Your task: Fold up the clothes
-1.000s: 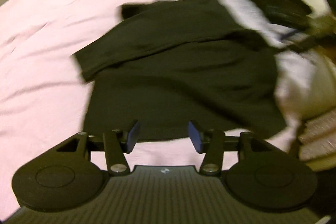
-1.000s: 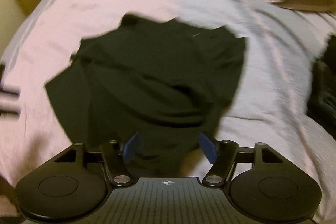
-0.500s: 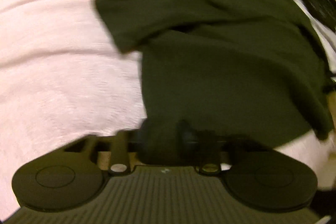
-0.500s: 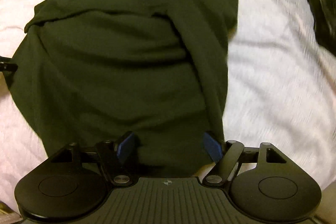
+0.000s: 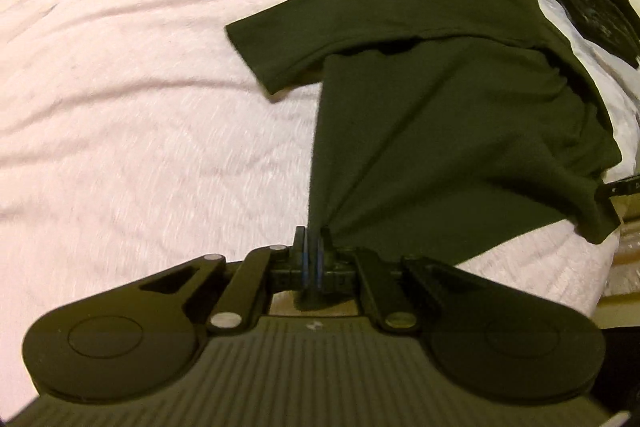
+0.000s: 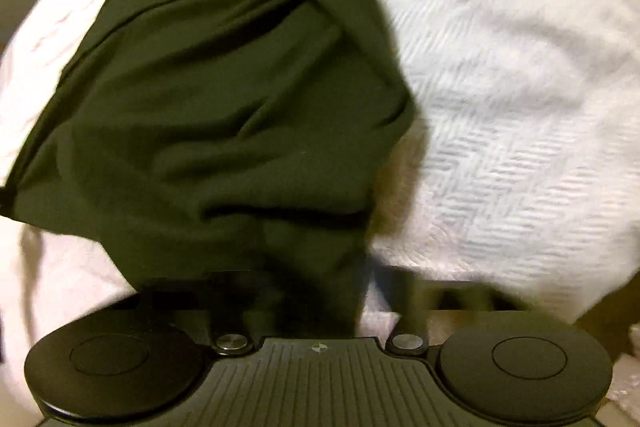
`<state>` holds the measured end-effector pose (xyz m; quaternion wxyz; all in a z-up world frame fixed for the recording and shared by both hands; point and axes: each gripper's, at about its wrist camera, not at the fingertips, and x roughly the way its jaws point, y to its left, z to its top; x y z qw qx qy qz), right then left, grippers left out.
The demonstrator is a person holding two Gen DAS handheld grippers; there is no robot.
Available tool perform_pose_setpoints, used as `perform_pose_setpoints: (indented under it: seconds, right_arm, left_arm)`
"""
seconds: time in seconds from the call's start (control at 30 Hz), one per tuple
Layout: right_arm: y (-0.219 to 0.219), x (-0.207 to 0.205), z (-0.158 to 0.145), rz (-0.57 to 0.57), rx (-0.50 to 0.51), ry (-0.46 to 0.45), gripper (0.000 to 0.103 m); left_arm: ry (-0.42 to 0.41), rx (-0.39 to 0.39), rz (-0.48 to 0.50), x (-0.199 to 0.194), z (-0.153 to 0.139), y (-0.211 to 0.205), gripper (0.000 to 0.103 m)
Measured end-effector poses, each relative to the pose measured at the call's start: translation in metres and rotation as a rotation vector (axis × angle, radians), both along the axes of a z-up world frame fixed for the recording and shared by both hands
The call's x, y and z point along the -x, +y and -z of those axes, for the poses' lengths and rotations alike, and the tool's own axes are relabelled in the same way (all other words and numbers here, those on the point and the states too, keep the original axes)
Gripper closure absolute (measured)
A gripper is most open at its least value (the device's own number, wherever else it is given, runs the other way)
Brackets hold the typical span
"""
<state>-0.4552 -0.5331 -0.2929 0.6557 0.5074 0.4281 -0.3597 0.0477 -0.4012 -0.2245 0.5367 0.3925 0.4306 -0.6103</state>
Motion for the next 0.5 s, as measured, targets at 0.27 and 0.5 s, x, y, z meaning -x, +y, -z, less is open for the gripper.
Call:
perform_pose_setpoints:
  seconds: [0.27, 0.5]
  right_arm:
    - [-0.033, 0.061, -0.109, -0.250, 0.066, 0.023, 0.099]
    - [-0.012, 0.108, -0.099, -0.294, 0.002, 0.188, 0.098]
  left_arm:
    - [-0.008, 0.013, -0.039, 0.039, -0.073, 0.066, 0.101]
    - [0.088, -0.131, -0.071, 0.119, -0.032, 0.127, 0.101]
